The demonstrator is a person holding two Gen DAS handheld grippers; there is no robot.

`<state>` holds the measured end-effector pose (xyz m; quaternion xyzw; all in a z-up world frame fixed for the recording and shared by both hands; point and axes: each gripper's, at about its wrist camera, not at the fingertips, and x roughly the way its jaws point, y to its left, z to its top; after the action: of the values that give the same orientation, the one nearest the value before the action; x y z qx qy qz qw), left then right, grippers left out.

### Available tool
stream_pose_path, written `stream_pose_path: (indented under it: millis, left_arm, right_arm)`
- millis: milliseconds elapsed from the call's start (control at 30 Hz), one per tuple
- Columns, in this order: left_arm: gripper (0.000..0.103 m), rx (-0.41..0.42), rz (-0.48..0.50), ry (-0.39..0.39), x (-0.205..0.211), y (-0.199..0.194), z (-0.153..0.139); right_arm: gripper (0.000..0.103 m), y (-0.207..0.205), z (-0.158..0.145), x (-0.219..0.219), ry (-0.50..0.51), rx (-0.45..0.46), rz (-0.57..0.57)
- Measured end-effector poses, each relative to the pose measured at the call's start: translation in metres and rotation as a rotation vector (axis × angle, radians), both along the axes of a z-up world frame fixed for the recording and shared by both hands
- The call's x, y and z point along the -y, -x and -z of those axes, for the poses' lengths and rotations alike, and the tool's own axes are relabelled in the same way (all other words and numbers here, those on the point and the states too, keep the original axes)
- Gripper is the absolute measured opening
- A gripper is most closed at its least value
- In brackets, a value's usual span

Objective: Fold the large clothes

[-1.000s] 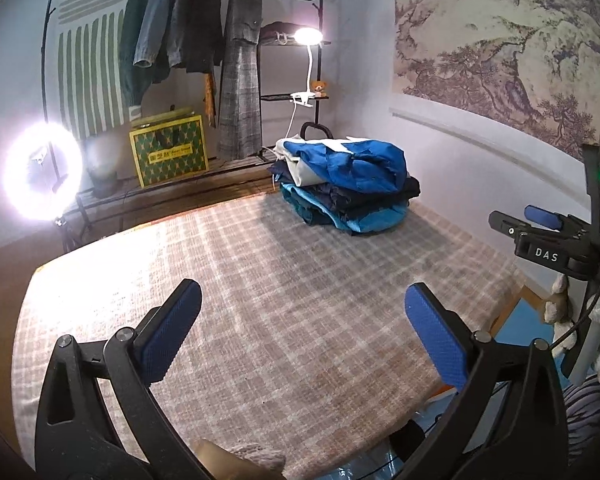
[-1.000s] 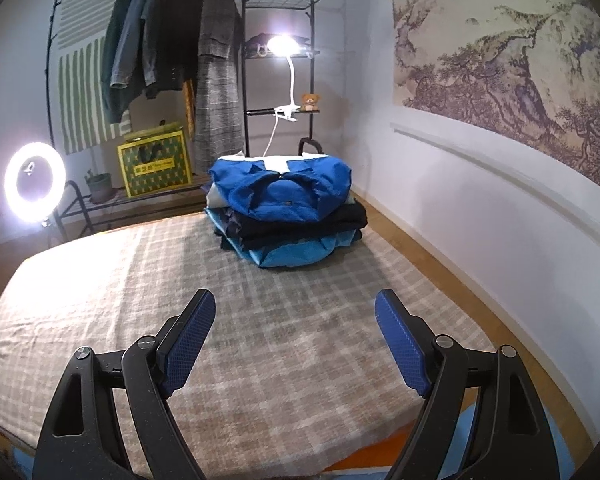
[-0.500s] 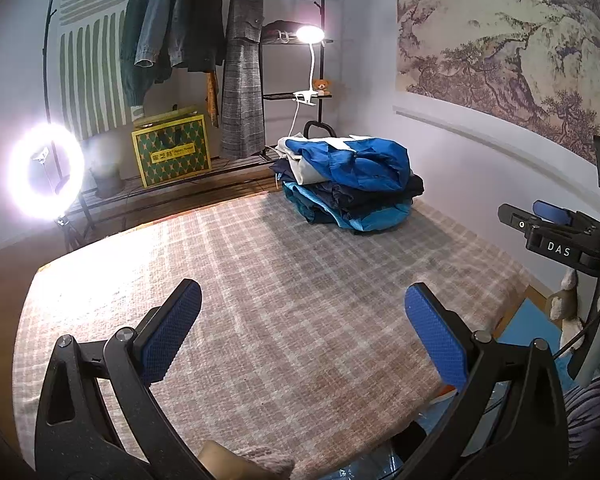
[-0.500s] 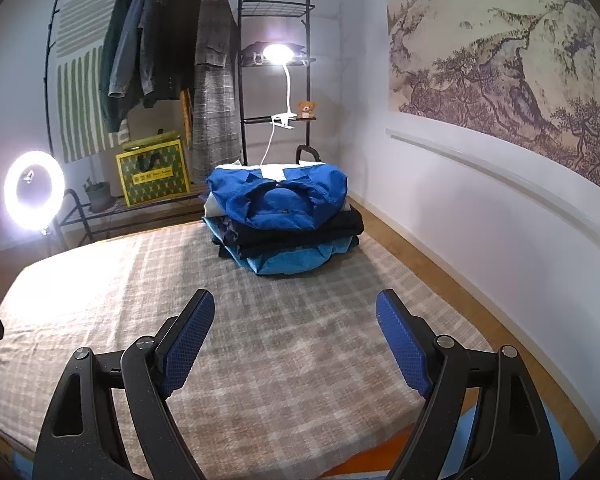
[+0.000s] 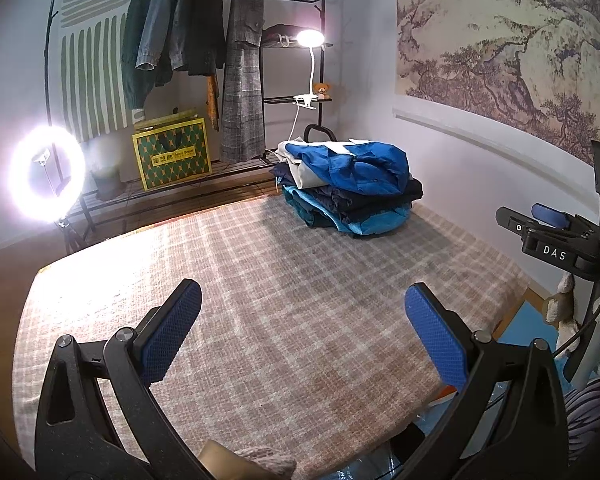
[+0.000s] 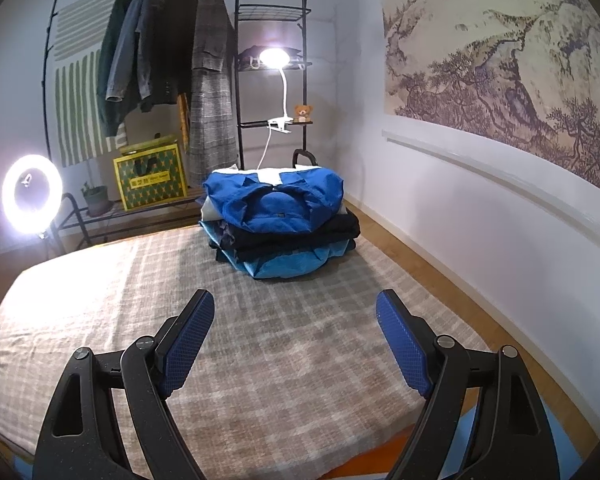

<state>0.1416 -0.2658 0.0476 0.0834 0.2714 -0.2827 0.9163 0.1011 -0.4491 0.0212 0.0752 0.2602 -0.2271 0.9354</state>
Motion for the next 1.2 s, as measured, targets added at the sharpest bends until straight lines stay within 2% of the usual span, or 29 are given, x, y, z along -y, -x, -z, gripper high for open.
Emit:
stream_pose_path:
  millis: [1200]
  left_arm:
    - [0.103, 0.003, -0.003, 0.005, 0.0022, 0.0014, -0.0002]
  right_arm:
    - [0.083, -0.0011, -0.0007, -0.0095, 0.008, -0.002, -0.008]
